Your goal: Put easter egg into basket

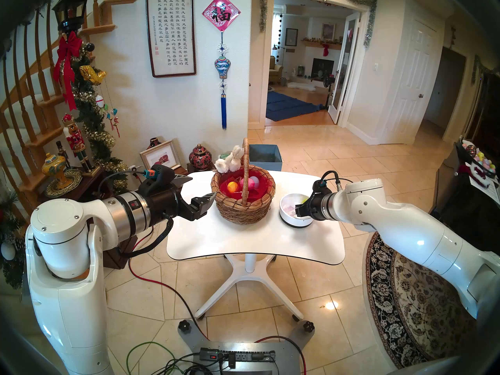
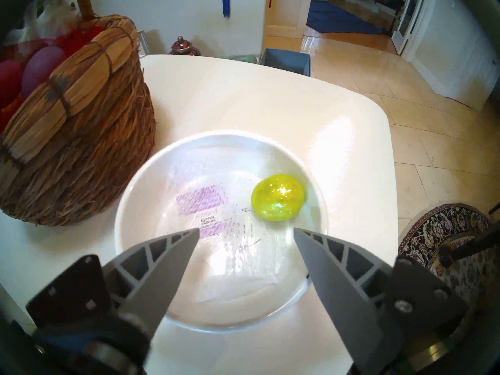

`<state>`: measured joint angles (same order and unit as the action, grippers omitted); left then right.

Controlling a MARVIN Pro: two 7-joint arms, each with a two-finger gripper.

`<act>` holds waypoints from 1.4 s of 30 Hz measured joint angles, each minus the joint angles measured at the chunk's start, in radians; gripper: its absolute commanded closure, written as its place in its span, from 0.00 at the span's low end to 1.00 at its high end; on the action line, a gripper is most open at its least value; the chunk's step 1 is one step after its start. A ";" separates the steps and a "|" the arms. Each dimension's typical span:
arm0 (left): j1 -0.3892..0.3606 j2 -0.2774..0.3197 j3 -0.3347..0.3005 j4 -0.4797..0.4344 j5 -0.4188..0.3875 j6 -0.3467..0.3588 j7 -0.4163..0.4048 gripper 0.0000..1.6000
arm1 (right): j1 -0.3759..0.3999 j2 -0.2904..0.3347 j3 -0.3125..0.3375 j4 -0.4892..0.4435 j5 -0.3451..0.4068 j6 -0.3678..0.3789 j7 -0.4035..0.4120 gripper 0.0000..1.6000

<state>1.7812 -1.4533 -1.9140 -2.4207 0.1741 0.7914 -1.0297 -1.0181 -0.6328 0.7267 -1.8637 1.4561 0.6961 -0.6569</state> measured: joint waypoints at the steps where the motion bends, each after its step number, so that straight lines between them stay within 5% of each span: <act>1: 0.000 0.000 0.000 0.000 0.000 0.000 0.000 0.00 | 0.000 0.000 -0.001 -0.001 -0.002 0.000 -0.003 0.19; 42: 0.000 0.000 0.000 0.000 0.000 0.000 0.000 0.00 | 0.050 -0.072 -0.023 0.061 -0.047 0.057 -0.010 0.22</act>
<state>1.7812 -1.4533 -1.9140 -2.4207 0.1742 0.7914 -1.0297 -0.9677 -0.7046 0.7042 -1.8030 1.4094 0.7535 -0.6667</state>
